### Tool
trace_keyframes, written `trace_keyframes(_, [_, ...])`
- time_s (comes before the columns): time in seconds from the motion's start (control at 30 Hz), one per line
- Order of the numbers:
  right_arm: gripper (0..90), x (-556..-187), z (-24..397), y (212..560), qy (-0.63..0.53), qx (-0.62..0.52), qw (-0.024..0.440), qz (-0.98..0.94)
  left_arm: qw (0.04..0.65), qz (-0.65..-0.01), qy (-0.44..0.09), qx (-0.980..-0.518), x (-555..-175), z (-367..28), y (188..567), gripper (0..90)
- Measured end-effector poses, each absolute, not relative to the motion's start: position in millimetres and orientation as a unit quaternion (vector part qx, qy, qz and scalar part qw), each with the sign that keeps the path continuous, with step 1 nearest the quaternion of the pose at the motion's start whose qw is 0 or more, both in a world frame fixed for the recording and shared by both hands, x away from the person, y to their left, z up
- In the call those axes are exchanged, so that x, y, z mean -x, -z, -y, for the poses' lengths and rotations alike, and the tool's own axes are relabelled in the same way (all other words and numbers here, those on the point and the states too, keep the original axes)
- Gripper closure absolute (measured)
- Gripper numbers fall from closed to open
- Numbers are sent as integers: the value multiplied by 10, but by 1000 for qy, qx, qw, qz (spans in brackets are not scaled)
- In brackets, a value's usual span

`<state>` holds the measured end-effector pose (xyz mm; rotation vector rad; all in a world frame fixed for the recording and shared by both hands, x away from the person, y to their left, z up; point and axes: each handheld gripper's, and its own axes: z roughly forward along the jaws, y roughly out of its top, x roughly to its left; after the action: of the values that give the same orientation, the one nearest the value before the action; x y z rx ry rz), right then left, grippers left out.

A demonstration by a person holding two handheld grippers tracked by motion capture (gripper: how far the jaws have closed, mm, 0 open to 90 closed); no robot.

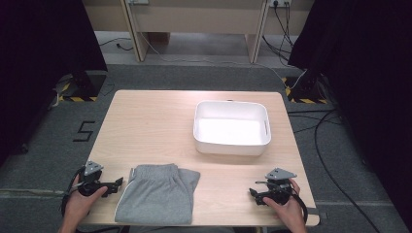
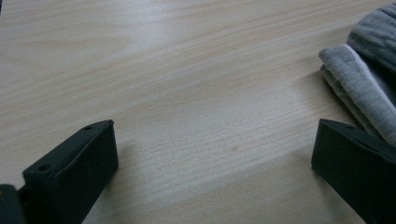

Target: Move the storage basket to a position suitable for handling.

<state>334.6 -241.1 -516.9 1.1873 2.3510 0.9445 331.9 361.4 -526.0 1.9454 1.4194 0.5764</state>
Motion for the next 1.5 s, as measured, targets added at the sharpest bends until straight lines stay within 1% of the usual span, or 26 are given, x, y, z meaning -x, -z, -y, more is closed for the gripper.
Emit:
trace_keyframes(0.1, [22,-3342,2416,5166,-335,-420,167,-827,330,-542,-220,-741,-3316,-3620,5258,7])
trace_keyframes(0.17, [65,-3339,2429,5161,-339,-422,170,-823,335,-541,-222,-739,-3314,-3627,5254,40])
trace_keyframes(0.2, [65,-3339,2429,5161,-339,-422,170,-823,335,-541,-222,-739,-3314,-3627,5254,61])
trace_keyframes(0.23, [103,-3338,2438,5160,-341,-421,172,-822,339,-537,-223,-739,-3312,-3635,5250,61])
trace_keyframes(0.27, [203,-3334,2493,5144,-356,-420,174,-816,344,-533,-225,-740,-3309,-3641,5247,147])
trace_keyframes(0.3, [177,-3332,2506,5139,-357,-426,172,-814,346,-531,-225,-740,-3307,-3645,5245,154])
trace_keyframes(0.33, [146,-3336,2531,5134,-355,-428,176,-812,348,-530,-222,-741,-3308,-3655,5239,143])
trace_keyframes(0.4, [179,-3339,2572,5109,-361,-432,184,-806,350,-530,-225,-739,-3308,-3664,5210,145])
trace_keyframes(0.5, [161,-3339,2602,5060,-369,-433,190,-800,362,-528,-231,-733,-3297,-3668,5131,146])
trace_keyframes(0.6, [169,-3358,2637,4957,-378,-431,205,-793,382,-524,-239,-722,-3265,-3651,4965,145])
trace_keyframes(0.83, [179,-3443,2652,4825,-382,-433,215,-788,399,-504,-243,-726,-3217,-3541,4772,145])
trace_keyframes(1.0, [187,-3564,2640,4627,-395,-433,229,-777,409,-493,-236,-731,-3199,-3426,4683,145])
trace_keyframes(1.07, [189,-3595,2639,4574,-397,-434,234,-774,428,-489,-217,-729,-3188,-3359,4633,145])
trace_keyframes(1.37, [197,-3707,2667,4408,-405,-437,247,-764,446,-457,-221,-737,-3229,-3123,4442,145])
trace_keyframes(1.5, [203,-3762,2680,4314,-414,-438,252,-757,451,-437,-220,-746,-3312,-2932,4366,145])
